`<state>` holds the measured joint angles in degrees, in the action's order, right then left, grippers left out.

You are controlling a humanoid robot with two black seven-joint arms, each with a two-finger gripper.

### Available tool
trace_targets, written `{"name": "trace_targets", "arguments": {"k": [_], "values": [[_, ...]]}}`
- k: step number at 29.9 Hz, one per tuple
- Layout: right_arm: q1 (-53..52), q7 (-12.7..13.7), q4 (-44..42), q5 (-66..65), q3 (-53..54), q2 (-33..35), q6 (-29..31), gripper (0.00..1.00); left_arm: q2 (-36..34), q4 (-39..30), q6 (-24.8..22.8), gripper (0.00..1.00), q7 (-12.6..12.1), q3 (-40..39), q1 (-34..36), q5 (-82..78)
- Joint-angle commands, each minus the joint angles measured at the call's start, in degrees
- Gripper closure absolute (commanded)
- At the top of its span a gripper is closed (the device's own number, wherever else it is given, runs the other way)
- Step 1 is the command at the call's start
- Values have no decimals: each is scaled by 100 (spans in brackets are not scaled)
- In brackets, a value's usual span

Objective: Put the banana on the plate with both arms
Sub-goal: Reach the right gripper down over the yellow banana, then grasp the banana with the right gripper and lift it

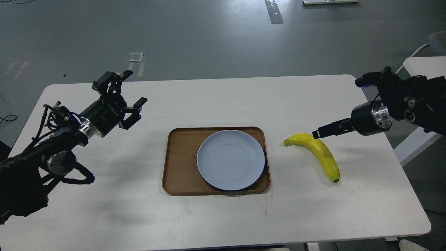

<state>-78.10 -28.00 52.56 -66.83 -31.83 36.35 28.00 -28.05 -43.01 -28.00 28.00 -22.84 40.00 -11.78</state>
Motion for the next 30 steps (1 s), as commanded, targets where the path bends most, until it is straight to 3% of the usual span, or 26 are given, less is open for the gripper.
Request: {"name": "trace_targets", "arguments": {"k": [1, 8, 16, 30], "values": [[15, 0, -176, -50, -280, -321, 0, 0, 10, 3, 0, 2, 0, -1, -1, 0], [50, 0, -686, -50, -763, -910, 0, 0, 1, -5, 0, 2, 0, -1, 8, 0], [76, 0, -862, -50, -966, -1104, 0, 0, 1, -5, 0, 2, 0, -1, 8, -9], [199, 0, -880, -41, -1063, -1218, 0, 11, -157, -85, 0, 2, 0, -10, 8, 0]]}}
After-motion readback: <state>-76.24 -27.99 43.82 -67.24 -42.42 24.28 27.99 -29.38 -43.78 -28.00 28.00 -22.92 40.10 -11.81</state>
